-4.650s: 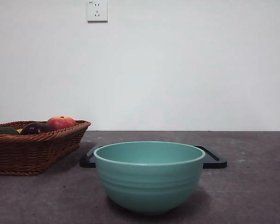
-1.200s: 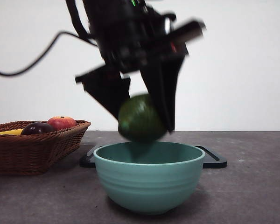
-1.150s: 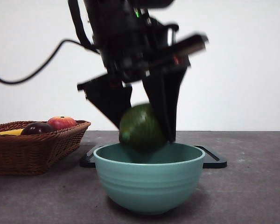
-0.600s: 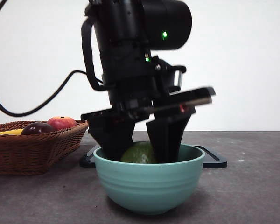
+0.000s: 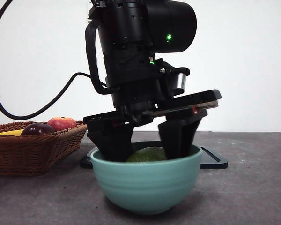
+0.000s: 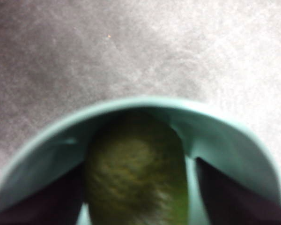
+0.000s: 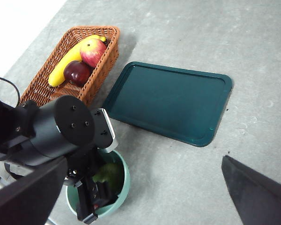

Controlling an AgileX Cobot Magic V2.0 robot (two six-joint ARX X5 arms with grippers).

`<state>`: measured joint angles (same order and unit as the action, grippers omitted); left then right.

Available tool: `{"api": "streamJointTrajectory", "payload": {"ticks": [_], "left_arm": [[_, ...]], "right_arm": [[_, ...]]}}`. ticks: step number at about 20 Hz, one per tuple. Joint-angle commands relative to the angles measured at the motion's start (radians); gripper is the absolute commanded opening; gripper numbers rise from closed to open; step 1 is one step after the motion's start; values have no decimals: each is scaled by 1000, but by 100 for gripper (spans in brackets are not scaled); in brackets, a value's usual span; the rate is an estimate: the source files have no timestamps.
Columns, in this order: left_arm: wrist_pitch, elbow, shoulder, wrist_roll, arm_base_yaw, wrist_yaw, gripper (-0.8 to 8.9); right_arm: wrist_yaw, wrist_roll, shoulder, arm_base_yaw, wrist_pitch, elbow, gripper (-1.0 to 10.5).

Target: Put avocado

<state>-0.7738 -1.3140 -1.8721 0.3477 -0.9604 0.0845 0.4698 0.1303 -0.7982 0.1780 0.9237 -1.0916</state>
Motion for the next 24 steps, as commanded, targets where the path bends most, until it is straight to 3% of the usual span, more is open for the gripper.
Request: {"api": "streamJointTrajectory", "payload": {"ticks": [1, 6, 9, 10, 17, 21, 24], "left_arm": [[-8, -31, 10, 13, -15, 0, 415], [-34, -74, 87, 13, -16, 0, 419], [-49, -77, 182, 39, -17, 0, 611], [-65, -77, 217, 39, -17, 0, 623], [-251, -77, 562, -22, -15, -64, 621], [-365, -77, 781, -101, -8, -211, 621], [-350, -76, 930, -127, -8, -243, 621]], "right_arm": [[1, -12, -4, 4, -10, -19, 604], [2, -12, -4, 4, -10, -19, 604], [1, -12, -4, 4, -10, -19, 604], [2, -11, -4, 4, -10, -19, 604], [2, -12, -4, 4, -8, -19, 604], [2, -12, -4, 4, -1, -19, 604], [2, -11, -4, 4, -1, -19, 604]]}}
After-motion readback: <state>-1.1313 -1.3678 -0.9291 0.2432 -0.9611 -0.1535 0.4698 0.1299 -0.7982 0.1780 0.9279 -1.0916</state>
